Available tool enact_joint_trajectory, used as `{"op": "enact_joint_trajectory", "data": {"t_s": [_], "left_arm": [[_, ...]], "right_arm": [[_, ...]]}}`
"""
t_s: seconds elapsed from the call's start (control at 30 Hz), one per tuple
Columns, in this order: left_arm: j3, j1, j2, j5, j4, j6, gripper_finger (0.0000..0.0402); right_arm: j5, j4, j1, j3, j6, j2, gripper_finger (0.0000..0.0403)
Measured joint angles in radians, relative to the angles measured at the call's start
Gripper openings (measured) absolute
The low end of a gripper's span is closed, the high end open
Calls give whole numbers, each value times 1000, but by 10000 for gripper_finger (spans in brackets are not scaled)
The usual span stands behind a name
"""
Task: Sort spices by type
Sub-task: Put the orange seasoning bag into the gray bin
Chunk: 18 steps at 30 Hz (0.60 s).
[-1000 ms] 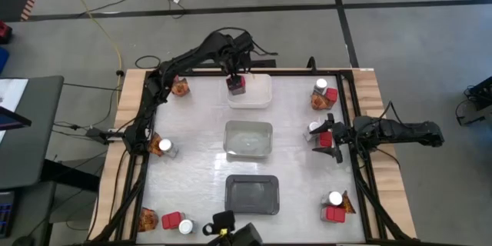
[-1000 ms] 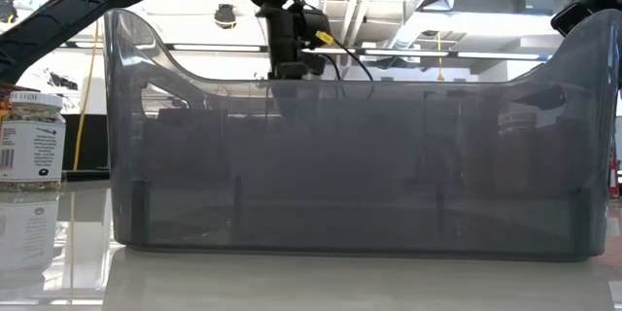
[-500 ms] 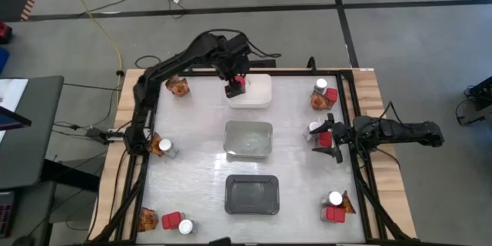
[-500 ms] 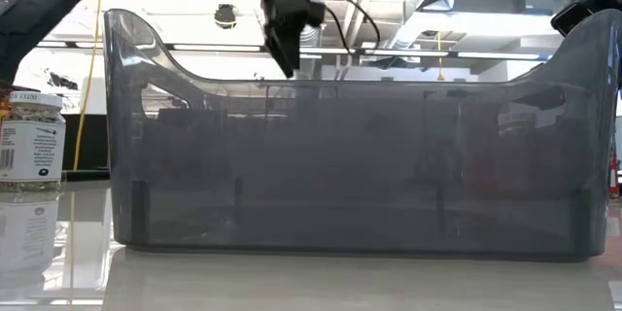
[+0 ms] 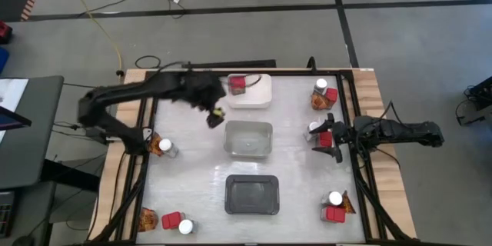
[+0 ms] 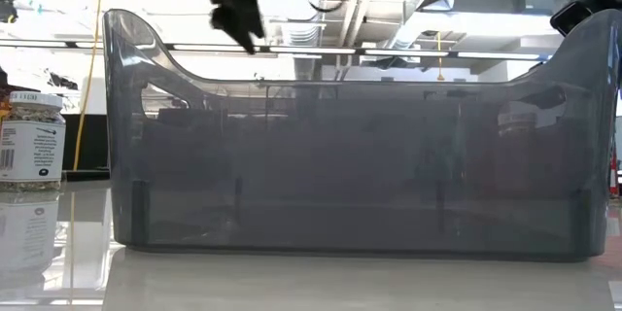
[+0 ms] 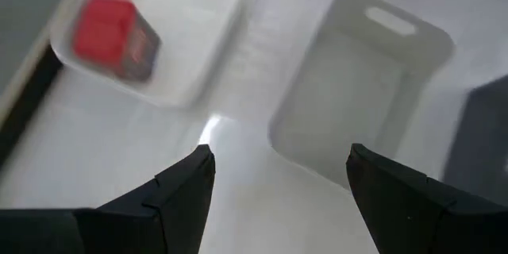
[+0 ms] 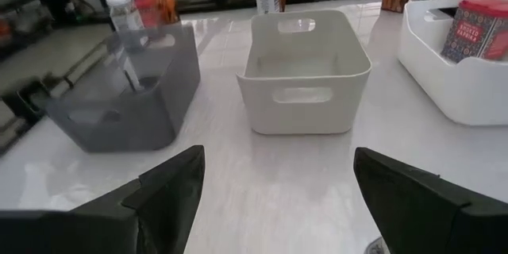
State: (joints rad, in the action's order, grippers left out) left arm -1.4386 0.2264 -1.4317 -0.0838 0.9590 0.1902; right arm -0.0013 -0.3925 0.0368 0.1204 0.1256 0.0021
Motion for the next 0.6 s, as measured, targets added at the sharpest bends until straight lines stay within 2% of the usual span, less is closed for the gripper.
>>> {"op": "enact_joint_trajectory", "data": {"t_s": [0.07, 0.17, 0.3, 0.37, 0.5, 0.6], "left_arm": [[112, -32, 79, -8, -50, 67, 274], [241, -66, 177, -13, -57, 158, 274], [361, -84, 271, -11, -50, 177, 274], [405, -95, 304, 21, -53, 216, 274], [514, -124, 363, 18, -145, 123, 274], [628, -132, 410, 8, -307, 57, 274]], "right_arm": [[8, 30, 0, -2, 45, 0, 352], [59, 97, -8, -2, 26, 3, 352], [115, 207, -24, -2, 24, 8, 352], [122, 294, -36, -2, 23, 21, 352], [127, 520, -59, 0, 24, 75, 352], [152, 576, -74, 45, 24, 141, 352]]}}
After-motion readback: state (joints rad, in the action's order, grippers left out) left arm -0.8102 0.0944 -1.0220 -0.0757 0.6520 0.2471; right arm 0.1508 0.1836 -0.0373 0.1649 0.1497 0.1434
